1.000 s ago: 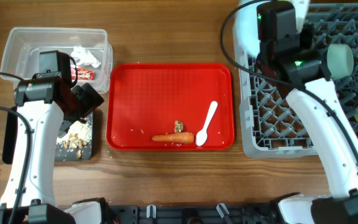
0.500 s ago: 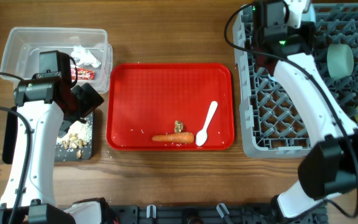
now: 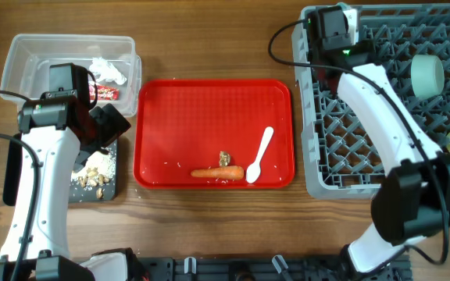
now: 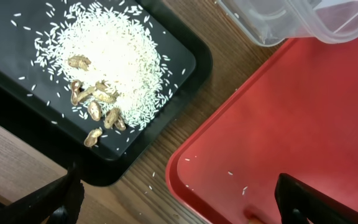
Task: Sort waste into correct bins and load items into the dishwasher rack
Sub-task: 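Stand the plate upright in the rack and open the right gripper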
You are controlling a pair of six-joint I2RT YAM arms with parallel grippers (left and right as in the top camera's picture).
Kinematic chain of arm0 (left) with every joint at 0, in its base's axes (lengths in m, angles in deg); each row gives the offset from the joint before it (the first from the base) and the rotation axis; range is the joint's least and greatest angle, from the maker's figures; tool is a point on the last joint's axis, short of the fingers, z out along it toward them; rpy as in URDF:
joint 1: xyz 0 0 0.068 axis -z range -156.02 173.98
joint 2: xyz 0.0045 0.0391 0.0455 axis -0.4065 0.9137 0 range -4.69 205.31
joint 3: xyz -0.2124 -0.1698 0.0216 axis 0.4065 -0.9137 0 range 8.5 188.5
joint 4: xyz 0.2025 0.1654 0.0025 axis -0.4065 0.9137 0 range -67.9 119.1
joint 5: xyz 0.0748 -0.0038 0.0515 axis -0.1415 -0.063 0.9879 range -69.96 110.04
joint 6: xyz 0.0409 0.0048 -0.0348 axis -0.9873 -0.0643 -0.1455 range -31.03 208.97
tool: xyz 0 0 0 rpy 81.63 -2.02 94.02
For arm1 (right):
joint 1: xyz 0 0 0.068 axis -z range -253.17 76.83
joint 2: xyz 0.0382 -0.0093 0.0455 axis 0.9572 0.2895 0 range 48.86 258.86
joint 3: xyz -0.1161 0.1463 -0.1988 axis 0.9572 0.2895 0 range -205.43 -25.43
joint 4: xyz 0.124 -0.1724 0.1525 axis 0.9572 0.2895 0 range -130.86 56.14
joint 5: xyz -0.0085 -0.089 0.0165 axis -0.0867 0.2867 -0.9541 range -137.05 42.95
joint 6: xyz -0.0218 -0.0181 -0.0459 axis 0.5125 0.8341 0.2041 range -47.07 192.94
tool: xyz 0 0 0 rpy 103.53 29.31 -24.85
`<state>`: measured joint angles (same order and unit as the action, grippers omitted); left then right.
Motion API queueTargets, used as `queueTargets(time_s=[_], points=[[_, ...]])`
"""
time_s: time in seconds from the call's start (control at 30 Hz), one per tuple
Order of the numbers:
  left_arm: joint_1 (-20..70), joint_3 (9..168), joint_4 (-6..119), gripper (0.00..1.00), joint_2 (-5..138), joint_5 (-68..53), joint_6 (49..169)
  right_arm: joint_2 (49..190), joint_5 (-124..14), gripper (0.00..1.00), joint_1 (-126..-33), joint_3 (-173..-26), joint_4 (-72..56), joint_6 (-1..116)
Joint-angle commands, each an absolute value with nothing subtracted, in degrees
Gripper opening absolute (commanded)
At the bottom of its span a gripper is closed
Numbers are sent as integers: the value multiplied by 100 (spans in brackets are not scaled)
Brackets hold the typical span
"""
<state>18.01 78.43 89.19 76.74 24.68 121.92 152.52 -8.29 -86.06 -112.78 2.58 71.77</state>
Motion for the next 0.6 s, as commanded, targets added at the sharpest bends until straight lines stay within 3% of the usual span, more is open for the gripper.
queueTargets(time_s=[0.0,0.03,0.2,0.47,0.57], points=[[1770,7869,8890,100,7604,2457,12244,14288,-2707,74,-8641,-11269,500,7142],[1770,7869,8890,100,7604,2459,12244,14115,-3212,78,-8641,-11271,559,7139],[1770,7869,8879,100,7604,2457,12246,13545,-5465,78,-8715,-11269,1069,6562],[1774,7869,8862,100,7604,2437,12244,13711,-5609,100,-9766,-10377,1650,4132],[1774,7869,8864,100,7604,2437,12244,13770,-5611,100,-10164,-9783,1370,3146]])
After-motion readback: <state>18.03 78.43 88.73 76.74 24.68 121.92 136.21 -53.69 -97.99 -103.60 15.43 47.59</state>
